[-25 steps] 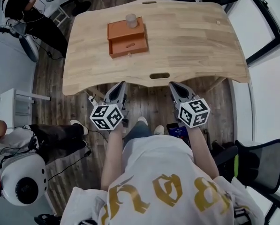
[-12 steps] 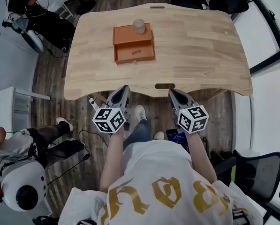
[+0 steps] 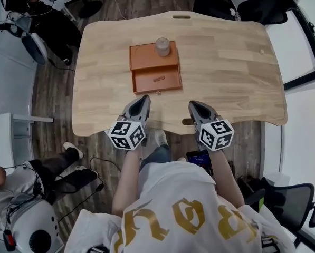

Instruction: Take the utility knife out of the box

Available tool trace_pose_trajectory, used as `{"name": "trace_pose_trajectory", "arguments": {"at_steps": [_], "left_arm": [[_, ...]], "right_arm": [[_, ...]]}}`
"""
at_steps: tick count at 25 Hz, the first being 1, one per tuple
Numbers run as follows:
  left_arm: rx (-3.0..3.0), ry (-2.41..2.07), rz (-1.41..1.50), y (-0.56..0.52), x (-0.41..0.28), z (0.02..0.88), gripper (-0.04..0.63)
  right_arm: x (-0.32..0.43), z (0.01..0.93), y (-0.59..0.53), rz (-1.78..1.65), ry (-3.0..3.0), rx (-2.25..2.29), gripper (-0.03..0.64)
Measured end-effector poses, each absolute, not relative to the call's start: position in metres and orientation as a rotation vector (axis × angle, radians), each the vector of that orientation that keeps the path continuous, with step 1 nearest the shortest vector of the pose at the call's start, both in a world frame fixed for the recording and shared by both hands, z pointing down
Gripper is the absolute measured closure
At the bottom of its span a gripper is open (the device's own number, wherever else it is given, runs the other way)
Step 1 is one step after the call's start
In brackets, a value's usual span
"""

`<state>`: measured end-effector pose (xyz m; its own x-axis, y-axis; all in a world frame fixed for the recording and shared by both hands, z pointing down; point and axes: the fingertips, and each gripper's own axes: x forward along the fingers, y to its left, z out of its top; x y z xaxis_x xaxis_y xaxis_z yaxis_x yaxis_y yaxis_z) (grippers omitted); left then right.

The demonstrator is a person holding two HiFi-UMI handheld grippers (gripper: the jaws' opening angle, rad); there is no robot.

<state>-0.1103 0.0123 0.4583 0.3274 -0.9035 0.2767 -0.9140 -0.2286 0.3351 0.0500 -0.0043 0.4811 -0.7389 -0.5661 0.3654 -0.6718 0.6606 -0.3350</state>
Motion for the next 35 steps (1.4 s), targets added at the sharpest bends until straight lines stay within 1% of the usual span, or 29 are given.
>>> {"name": "trace_pose_trajectory", "arguments": {"at_steps": [7, 11, 21, 27, 35], "left_arm": [[2.188, -1.528, 0.043, -0.055, -0.155, 0.467, 0.584], [2.216, -1.487, 0.042, -0.082, -0.164, 0.468, 0.584], [2.308, -1.429, 0.076, -0.111, -0.154, 0.453, 0.584], [2.338, -1.443, 0.068, -0.125, -0.159, 0.443, 0.584], [2.365, -1.424, 0.097, -0.137, -0.15, 0.443, 0.584]], "right_arm": [[0.008, 0.488, -0.057, 0.692, -2.582, 1.068, 0.605], [0.005, 0.484, -0.078, 0.684, -2.569, 1.144, 0.606], [0.011, 0.467, -0.099, 0.714, -2.6, 1.27, 0.604], [-0.002, 0.465, -0.109, 0.687, -2.623, 1.241, 0.604], [0.004, 0.461, -0.119, 0.654, -2.625, 1.266, 0.605]]}}
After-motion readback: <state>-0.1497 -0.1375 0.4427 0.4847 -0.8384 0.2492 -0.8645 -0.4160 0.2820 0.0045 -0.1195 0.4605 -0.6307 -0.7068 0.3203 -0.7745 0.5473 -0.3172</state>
